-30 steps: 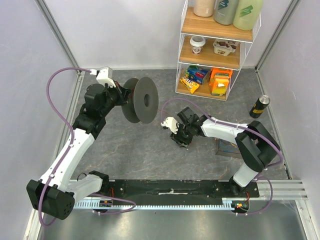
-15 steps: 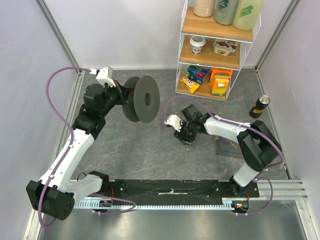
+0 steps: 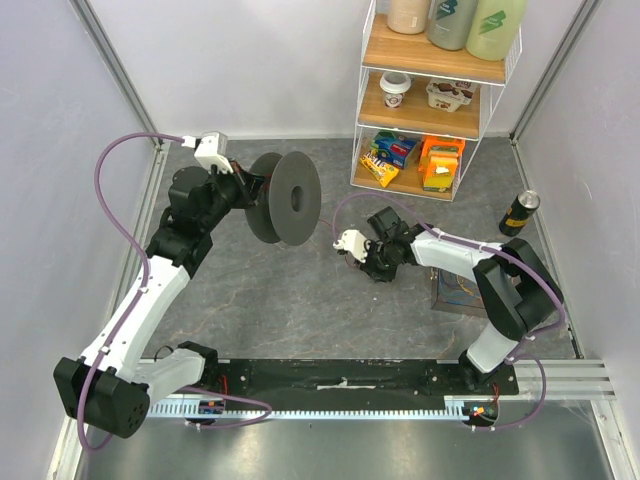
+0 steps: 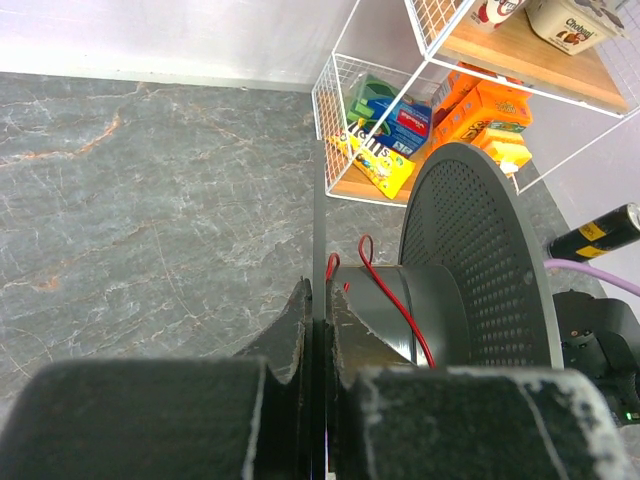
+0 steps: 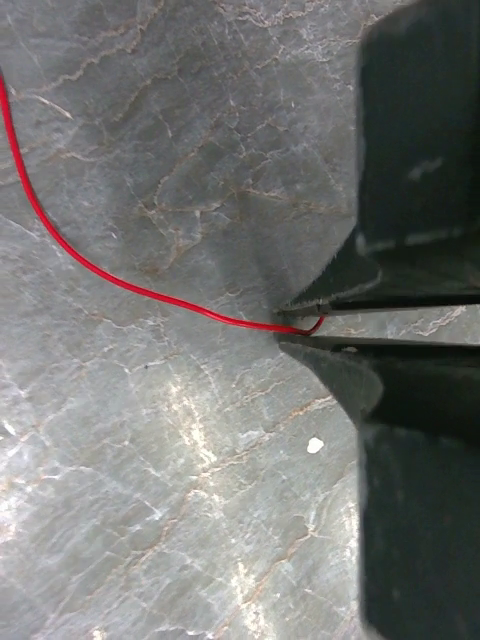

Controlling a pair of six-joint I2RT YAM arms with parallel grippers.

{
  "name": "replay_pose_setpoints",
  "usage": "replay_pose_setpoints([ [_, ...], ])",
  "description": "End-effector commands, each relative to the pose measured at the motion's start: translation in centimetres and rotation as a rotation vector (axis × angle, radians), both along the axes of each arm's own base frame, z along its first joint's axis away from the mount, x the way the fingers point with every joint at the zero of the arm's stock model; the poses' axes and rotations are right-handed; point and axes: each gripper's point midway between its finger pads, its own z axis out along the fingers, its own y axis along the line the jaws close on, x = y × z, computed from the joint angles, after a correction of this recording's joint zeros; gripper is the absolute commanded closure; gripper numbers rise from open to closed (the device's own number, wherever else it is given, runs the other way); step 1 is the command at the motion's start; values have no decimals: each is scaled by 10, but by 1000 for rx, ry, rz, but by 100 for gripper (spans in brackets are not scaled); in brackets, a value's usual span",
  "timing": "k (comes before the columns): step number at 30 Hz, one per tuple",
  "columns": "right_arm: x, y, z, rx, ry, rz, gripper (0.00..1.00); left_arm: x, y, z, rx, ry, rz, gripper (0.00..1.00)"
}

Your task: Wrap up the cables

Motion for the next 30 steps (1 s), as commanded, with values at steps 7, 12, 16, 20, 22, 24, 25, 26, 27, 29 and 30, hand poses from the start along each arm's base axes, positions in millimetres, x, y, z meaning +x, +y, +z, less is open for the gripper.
replay_pose_setpoints([
  [7, -9, 14, 37, 139, -44, 50, 100, 19, 20, 59, -6, -160, 132, 98],
  [12, -30, 20, 92, 252, -87, 110, 100, 42, 52, 75, 31, -158, 339, 98],
  [16, -54, 14, 111, 248, -50, 172, 100, 59, 78, 89, 31, -121, 521, 98],
  [20, -73, 19, 138, 267, -80, 245, 100, 70, 88, 97, 29, -147, 597, 98],
  [22, -85, 26, 152, 281, -100, 289, 100, 75, 92, 101, 41, -170, 623, 98],
  [24, -96, 34, 168, 306, -122, 332, 100, 81, 97, 102, 58, -178, 662, 98],
  [25, -101, 36, 176, 320, -133, 349, 100, 85, 100, 99, 74, -173, 684, 98],
  [26, -105, 39, 185, 335, -147, 365, 100, 87, 103, 99, 80, -174, 695, 99],
  [27, -108, 41, 194, 348, -162, 380, 100, 90, 104, 96, 86, -171, 696, 98],
  [29, -113, 44, 209, 370, -183, 390, 100, 97, 106, 86, 112, -155, 704, 98],
  [30, -114, 46, 215, 378, -192, 397, 100, 100, 105, 82, 124, -149, 701, 98],
])
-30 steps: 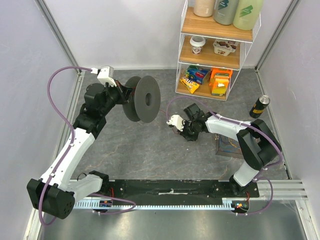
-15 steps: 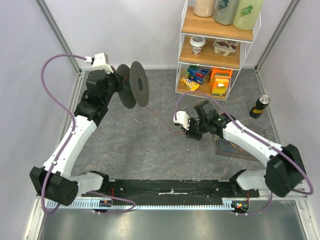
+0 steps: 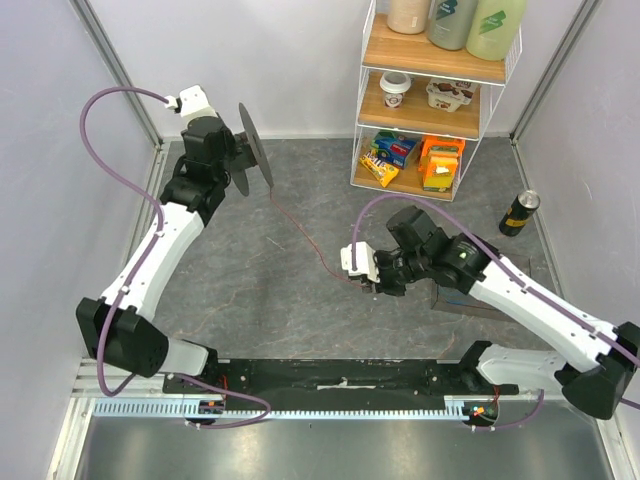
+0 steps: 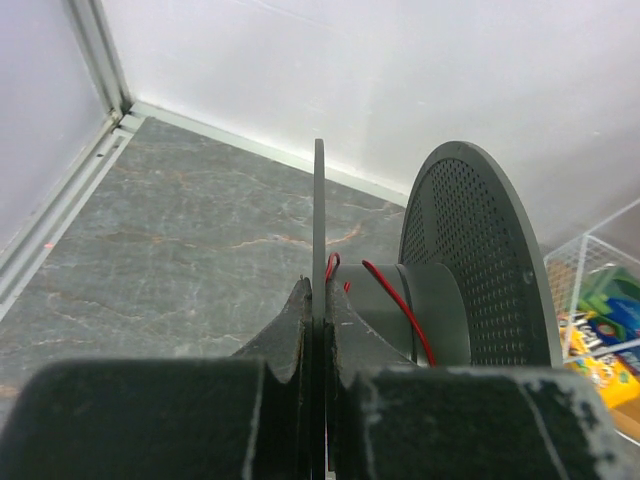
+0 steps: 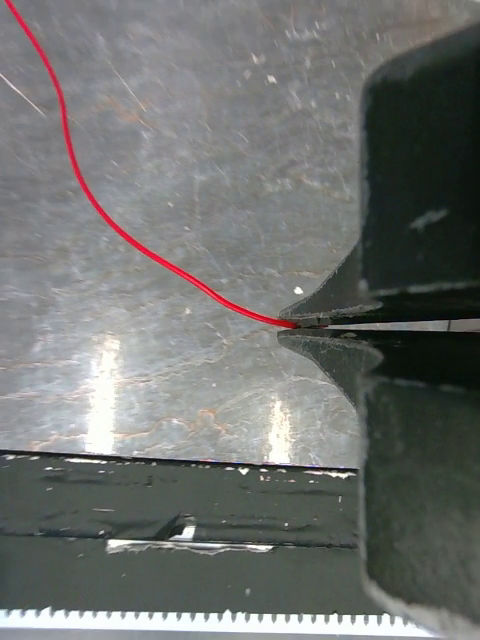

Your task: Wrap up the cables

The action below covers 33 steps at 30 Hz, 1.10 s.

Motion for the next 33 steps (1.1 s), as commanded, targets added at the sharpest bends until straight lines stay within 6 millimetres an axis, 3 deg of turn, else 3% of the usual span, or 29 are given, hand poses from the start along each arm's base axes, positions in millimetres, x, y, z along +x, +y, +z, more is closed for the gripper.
replay_pose_setpoints([
  [1, -9, 5, 46, 77, -55, 29, 100, 13, 16, 41, 12, -137, 82, 98],
  [15, -19, 31, 144, 270, -177, 64, 100, 36, 16, -4, 110, -50, 78, 98],
  [20, -20, 34, 162, 312, -204, 59, 100, 39, 14, -17, 142, -19, 56, 98],
  [25, -18, 43, 189, 376, -231, 54, 100, 37, -4, -18, 162, -46, -68, 98],
  [33, -6, 63, 237, 483, -320, 46, 100, 22, -26, -39, 179, -3, -233, 98],
])
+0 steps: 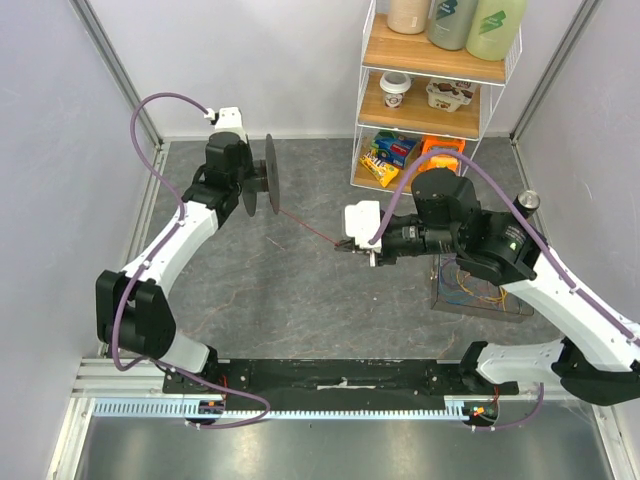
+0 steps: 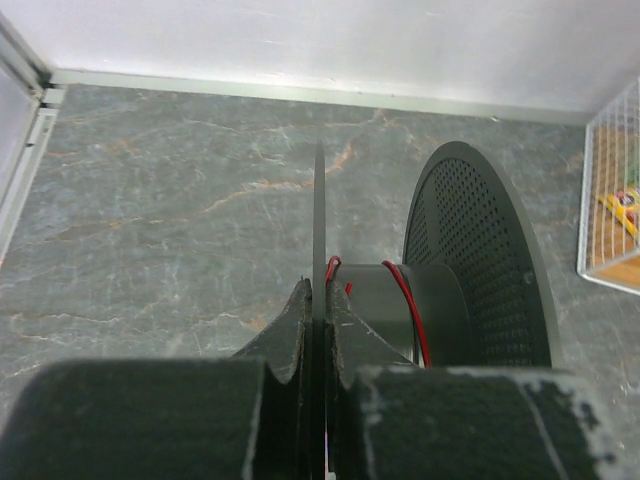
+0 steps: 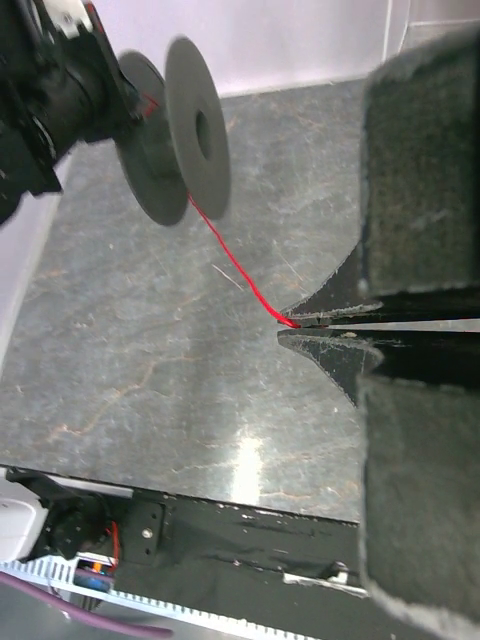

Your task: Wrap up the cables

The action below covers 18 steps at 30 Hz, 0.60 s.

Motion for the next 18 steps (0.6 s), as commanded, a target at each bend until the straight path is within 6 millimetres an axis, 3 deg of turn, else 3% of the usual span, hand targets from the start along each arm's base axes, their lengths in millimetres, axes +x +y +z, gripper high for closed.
replay_pose_setpoints([
  [1, 3, 14, 58, 160, -70, -4, 100, -7, -6, 46, -6, -146, -85, 98],
  [10, 37, 24, 118, 326, -200, -133, 100, -31, -36, 28, 7, -121, -297, 98],
  [18, 74, 32, 146, 392, -304, -271, 100, -65, -77, 17, 51, -125, -502, 98],
])
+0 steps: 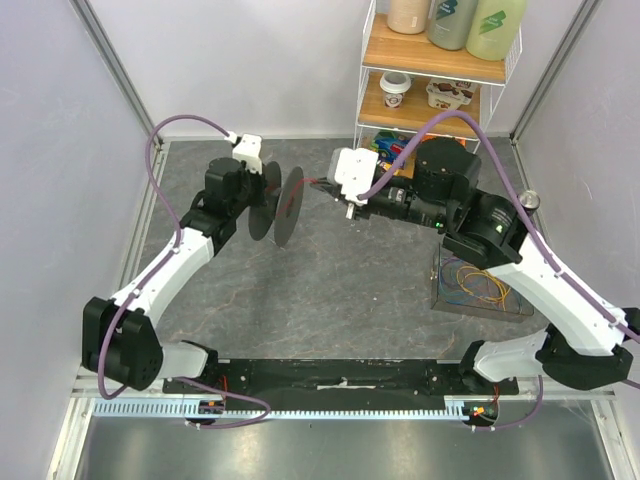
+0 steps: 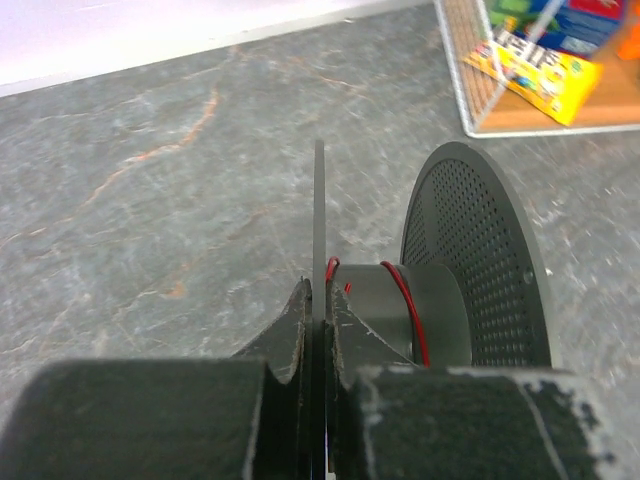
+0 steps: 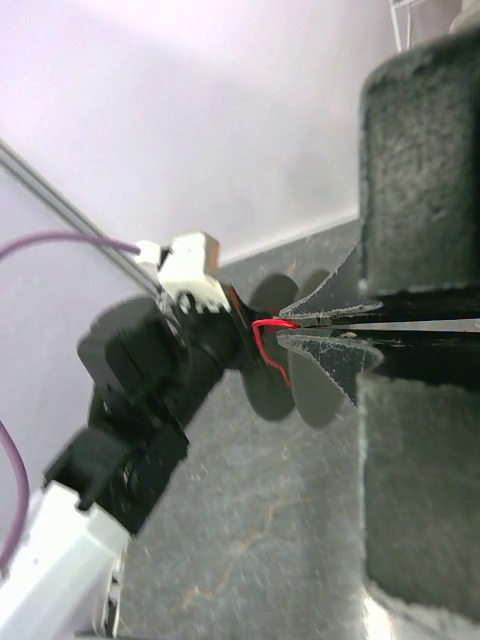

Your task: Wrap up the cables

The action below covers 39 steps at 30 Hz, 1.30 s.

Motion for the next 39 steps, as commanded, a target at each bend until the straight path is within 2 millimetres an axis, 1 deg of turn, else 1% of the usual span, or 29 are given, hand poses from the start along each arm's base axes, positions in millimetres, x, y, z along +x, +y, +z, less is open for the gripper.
replay_pose_setpoints([
  [1, 25, -3, 51, 136, -110, -129, 100, -15, -29, 42, 2, -167, -169, 98],
  [2, 31, -3, 54, 146, -116, -157, 100, -21, -34, 45, 6, -182, -194, 98],
  [6, 49, -7, 62, 169, -120, -254, 100, -44, -48, 43, 21, -201, -300, 98],
  [9, 64, -17, 59, 169, -118, -337, 100, -58, -52, 45, 18, -221, -355, 98],
  [11, 76, -23, 50, 151, -110, -378, 100, -67, -53, 48, 14, -230, -384, 98],
  [14, 101, -39, 32, 131, -66, -444, 100, -90, -62, 54, -12, -257, -484, 98],
  [15, 111, -46, 28, 132, -49, -467, 100, -100, -66, 58, -18, -277, -529, 98],
  [17, 129, -61, 19, 133, -11, -502, 100, -114, -69, 60, -38, -289, -580, 98],
  [20, 154, -84, 2, 104, 21, -556, 100, -130, -72, 62, -58, -294, -637, 98],
  [22, 164, -96, -9, 84, 36, -576, 100, -137, -72, 67, -65, -305, -656, 98],
  [23, 170, -102, -20, 63, 46, -589, 100, -139, -71, 70, -68, -306, -657, 98],
  [24, 173, -109, -23, 59, 48, -599, 100, -141, -70, 74, -74, -314, -656, 98],
  [26, 183, -122, -41, 30, 78, -622, 100, -145, -67, 85, -94, -327, -658, 98],
  [28, 191, -134, -57, 12, 111, -634, 100, -147, -63, 95, -143, -322, -663, 98],
  [29, 194, -138, -67, -2, 133, -626, 100, -154, -64, 102, -202, -295, -689, 98],
  [30, 196, -143, -76, -13, 154, -622, 100, -154, -61, 108, -240, -285, -686, 98],
  [31, 199, -147, -87, -25, 179, -620, 100, -154, -58, 115, -270, -280, -681, 98],
  [34, 205, -157, -110, -38, 238, -598, 100, -152, -52, 133, -344, -266, -638, 99],
  [36, 211, -165, -120, -41, 266, -600, 100, -153, -51, 143, -378, -262, -636, 98],
  [39, 214, -166, -137, -58, 302, -578, 100, -154, -49, 161, -449, -259, -630, 98],
])
